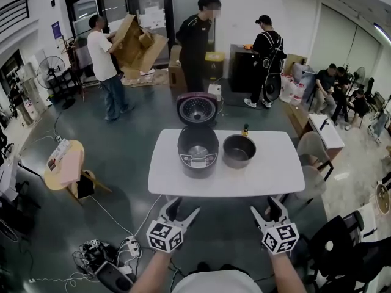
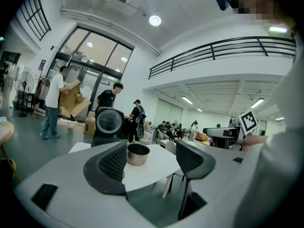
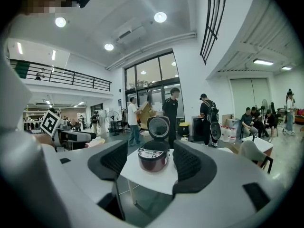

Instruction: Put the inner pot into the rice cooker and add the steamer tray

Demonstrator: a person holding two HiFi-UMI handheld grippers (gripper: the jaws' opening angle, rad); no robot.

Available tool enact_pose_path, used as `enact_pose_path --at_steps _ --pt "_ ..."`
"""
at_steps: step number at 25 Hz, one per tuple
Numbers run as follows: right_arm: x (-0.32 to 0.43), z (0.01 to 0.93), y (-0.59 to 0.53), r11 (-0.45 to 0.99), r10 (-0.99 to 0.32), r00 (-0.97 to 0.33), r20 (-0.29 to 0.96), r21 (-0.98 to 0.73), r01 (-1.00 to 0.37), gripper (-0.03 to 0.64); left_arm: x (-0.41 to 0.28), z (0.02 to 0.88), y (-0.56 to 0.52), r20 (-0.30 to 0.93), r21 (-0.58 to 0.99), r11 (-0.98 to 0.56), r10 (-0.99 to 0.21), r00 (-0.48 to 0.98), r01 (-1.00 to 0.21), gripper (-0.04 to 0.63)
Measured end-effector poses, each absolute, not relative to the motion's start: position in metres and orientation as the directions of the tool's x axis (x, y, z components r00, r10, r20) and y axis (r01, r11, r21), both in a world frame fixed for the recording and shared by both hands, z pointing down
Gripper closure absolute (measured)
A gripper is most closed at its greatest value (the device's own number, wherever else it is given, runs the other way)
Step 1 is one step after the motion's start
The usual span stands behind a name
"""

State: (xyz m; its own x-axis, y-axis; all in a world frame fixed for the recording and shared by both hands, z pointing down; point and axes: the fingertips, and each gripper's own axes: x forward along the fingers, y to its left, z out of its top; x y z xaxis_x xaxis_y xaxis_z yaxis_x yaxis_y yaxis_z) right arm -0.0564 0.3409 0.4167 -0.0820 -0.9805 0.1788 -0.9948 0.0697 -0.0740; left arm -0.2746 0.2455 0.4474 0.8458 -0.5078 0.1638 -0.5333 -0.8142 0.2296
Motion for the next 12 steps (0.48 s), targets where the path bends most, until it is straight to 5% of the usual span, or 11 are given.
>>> enact_pose_path --at_steps 12 --pt "-0.049 0.424 0.336 0.030 -0.981 -0.046 0.191 -0.087 -0.996 0.302 -0.269 0.458 0.232 0.180 0.247 -0.816 -0.491 0.852 -0.522 0.267"
